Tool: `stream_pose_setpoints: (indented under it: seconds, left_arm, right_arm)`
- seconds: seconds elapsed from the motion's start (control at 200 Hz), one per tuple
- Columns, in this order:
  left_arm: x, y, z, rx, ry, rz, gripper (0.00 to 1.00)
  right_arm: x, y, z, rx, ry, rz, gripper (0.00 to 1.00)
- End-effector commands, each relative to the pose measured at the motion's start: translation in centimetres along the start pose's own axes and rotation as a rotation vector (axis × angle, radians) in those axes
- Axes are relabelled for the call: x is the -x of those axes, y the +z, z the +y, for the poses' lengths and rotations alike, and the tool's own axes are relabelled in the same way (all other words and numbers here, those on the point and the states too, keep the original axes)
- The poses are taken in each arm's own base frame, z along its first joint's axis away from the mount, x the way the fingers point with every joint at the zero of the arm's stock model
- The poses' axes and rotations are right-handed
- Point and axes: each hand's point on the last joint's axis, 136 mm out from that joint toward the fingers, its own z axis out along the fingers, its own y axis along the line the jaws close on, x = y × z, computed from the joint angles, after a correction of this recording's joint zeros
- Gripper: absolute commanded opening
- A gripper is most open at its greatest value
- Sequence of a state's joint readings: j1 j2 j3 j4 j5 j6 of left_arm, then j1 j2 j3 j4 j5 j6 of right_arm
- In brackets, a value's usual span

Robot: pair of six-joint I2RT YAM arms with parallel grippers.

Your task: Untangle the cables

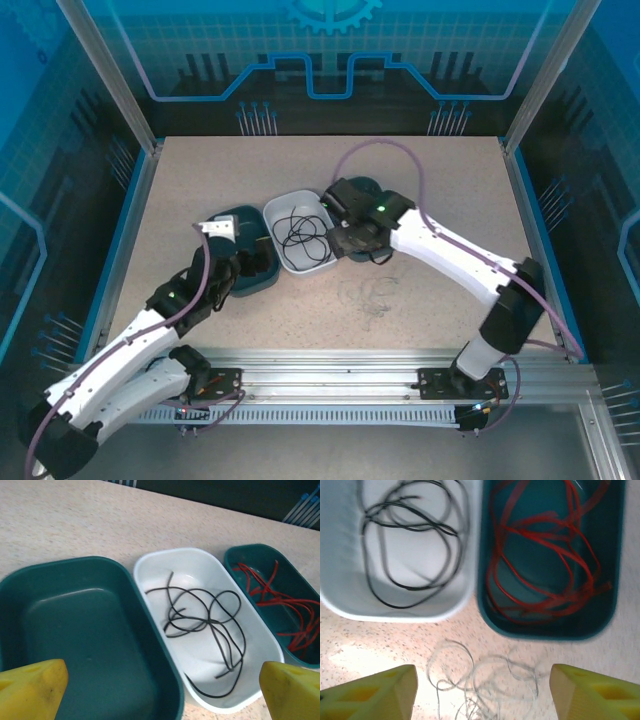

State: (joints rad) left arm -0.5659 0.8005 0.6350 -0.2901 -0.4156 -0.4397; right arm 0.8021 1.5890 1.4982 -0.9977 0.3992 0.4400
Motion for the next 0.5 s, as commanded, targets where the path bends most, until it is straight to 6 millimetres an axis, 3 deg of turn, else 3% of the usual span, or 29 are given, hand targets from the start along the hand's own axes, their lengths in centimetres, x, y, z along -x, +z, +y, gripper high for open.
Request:
stream_pose_setpoints:
  seconds: [0.0, 0.215, 0.495]
  left_arm:
    - [0.3, 0.1, -3.7, -0.142, -0.028, 0.026, 0.99]
    - [-3.4, 1.5, -9.4, -0.241, 0.026, 0.133, 0.96]
    - [-9.7, 3.6, -16.5, -0.346, 0.053, 0.29, 0.93]
  right_arm:
    - [-1.1, -0.7, -3.6, -0.04, 0.173, -0.049, 1.0]
    - [-6.4, -0.7, -9.7, -0.088, 0.421, -0.034, 1.0]
    - [-10.2, -0.1, -13.0, -0.092, 0.546, -0.053, 1.0]
